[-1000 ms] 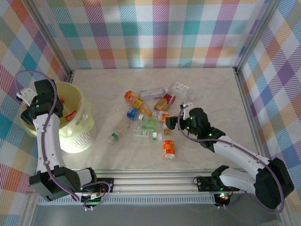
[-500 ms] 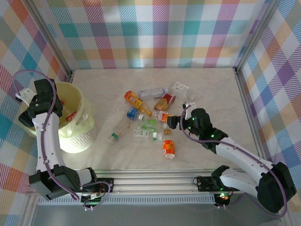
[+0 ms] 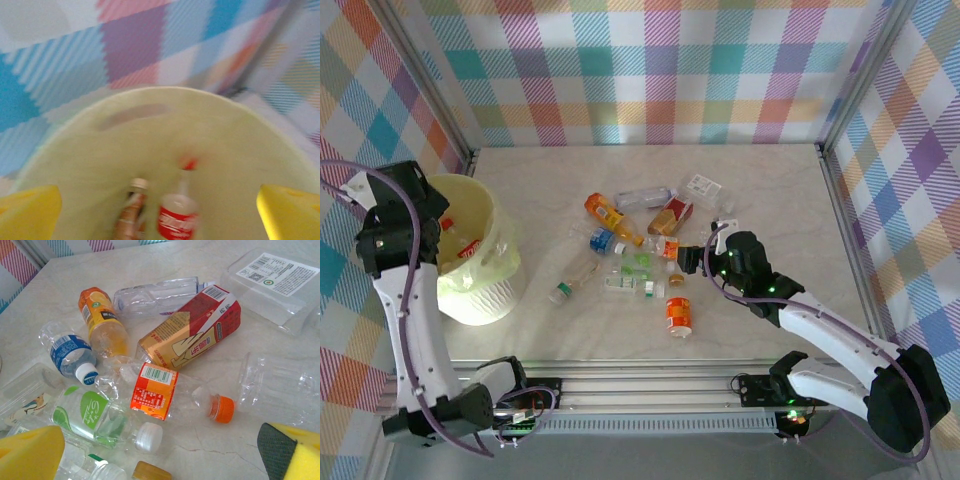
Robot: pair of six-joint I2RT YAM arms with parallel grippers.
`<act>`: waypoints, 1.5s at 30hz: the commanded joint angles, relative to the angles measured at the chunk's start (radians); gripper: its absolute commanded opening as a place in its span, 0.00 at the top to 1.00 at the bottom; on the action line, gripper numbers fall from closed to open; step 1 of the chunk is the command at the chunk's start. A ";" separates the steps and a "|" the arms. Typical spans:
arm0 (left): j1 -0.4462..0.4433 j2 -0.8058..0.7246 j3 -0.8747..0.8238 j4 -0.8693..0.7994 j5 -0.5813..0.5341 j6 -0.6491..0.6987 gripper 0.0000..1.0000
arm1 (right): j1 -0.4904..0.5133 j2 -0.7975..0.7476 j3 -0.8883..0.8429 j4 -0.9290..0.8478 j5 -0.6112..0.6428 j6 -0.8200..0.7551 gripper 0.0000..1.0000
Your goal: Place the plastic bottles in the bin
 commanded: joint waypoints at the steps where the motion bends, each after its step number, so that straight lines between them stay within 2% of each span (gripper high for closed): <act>1: -0.080 -0.019 0.045 0.029 0.221 -0.004 0.00 | 0.006 -0.014 -0.012 0.010 0.019 0.022 0.00; 10: -0.466 0.069 0.122 0.147 0.348 0.040 0.00 | 0.006 -0.034 -0.023 -0.001 0.053 0.039 0.00; 14: -0.625 0.133 0.114 0.178 0.337 0.050 0.00 | 0.006 -0.039 -0.023 -0.024 0.066 0.046 0.00; 17: -0.705 0.197 0.089 0.200 0.319 0.054 0.00 | 0.005 -0.038 -0.022 -0.027 0.066 0.052 0.00; 20: -0.762 0.290 0.102 0.134 0.259 0.046 0.00 | 0.005 -0.034 -0.018 -0.032 0.062 0.051 0.00; 24: -0.798 0.399 0.114 0.016 0.168 0.030 0.00 | 0.005 -0.029 -0.016 -0.038 0.062 0.057 0.00; 30: -0.796 0.529 0.121 -0.191 0.240 0.162 0.00 | 0.006 -0.036 -0.020 -0.043 0.058 0.040 0.00; 33: -0.789 0.549 0.076 -0.204 0.320 0.208 0.00 | 0.006 -0.034 -0.018 -0.043 0.059 0.031 0.00; 38: -0.775 0.630 0.041 -0.217 0.381 0.256 0.00 | 0.006 -0.027 -0.018 -0.034 0.053 0.030 0.00; 40: -0.775 0.672 0.037 -0.223 0.375 0.282 0.00 | 0.005 -0.025 -0.020 -0.022 0.044 0.024 0.00; 45: -0.756 0.753 -0.018 -0.184 0.278 0.330 0.00 | 0.006 -0.021 -0.021 -0.002 0.033 0.005 0.00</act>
